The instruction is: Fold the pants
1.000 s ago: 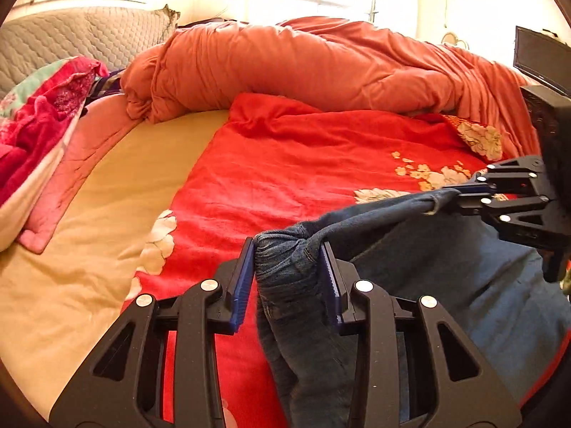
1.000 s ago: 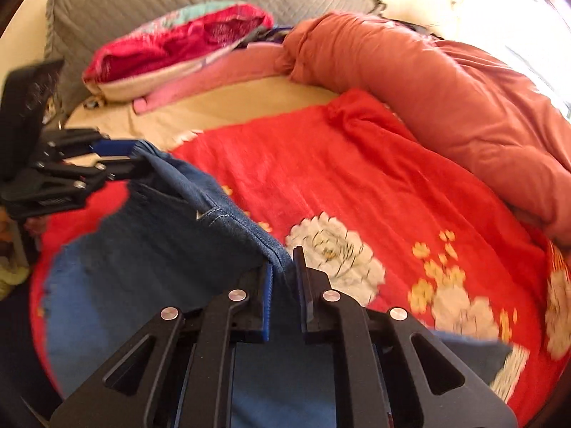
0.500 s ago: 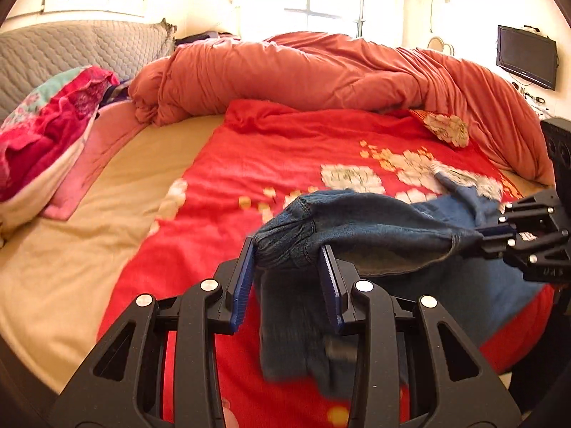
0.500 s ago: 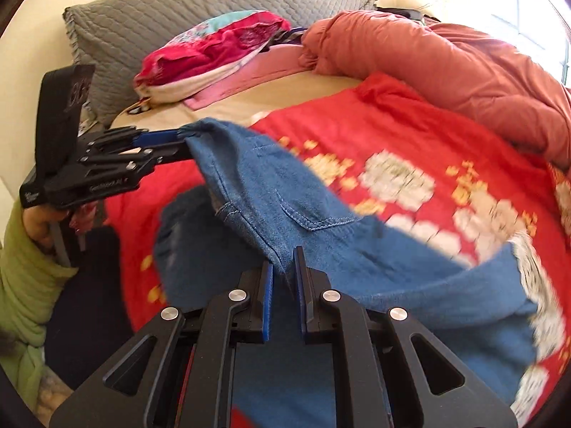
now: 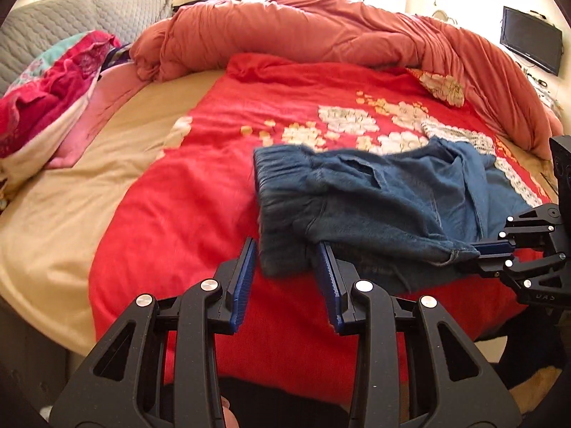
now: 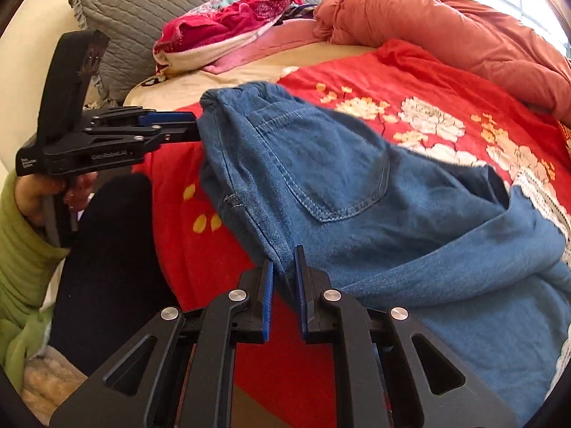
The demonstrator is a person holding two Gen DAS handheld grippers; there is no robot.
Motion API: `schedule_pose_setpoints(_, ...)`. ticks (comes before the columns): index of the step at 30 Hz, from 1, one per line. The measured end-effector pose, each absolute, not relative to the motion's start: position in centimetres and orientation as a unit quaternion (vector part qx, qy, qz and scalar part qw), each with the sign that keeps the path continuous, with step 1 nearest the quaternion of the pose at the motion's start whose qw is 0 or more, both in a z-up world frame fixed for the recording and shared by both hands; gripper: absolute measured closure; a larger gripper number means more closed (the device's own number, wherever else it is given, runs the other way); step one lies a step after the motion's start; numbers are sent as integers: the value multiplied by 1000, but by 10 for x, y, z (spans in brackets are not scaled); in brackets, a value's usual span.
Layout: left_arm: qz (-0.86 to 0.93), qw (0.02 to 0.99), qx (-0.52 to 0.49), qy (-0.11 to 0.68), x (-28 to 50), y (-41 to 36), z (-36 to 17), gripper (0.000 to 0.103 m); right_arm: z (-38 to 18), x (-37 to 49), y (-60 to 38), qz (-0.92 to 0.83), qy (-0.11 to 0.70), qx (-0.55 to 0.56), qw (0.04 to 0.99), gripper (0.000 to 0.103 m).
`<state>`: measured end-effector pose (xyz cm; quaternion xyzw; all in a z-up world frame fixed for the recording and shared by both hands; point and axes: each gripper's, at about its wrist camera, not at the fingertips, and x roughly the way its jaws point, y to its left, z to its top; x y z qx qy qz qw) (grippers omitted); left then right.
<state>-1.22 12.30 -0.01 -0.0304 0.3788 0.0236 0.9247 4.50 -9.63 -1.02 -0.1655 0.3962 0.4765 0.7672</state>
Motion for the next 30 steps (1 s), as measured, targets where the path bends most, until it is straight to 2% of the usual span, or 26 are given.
schedule_pose_setpoints(4, 41, 926, -71, 369, -29, 138, 13, 76, -12, 40, -97, 477, 393, -172, 768, 90)
schedule_pose_setpoints(7, 23, 937, -86, 339, -28, 133, 37, 76, -15, 39, -98, 482, 396, -162, 765, 85)
schedule_pose_setpoints(11, -25, 937, -85, 337, 0, 102, 46, 76, -14, 35, -100, 489, 399, -147, 762, 78)
schedule_pose_setpoints(16, -43, 917, -48, 393, 32, 63, 14, 76, 12, 32, -121, 503, 384, -105, 767, 77)
schedule_pose_setpoints(20, -27, 901, -47, 431, 30, 64, -17, 76, 27, 43, -135, 477, 365, -90, 795, 75)
schedule_pose_setpoints(22, -29, 900, -54, 431, 24, 68, -22, 76, 23, 58, -136, 456, 377, -83, 802, 72)
schedule_pose_setpoints(28, -33, 898, -62, 434, 27, 71, -29, 75, -19, 91, -133, 405, 448, -76, 793, 72)
schedule_pose_setpoints(30, -34, 901, -64, 429, 27, 72, -29, 75, -22, 88, -135, 408, 443, -71, 795, 72)
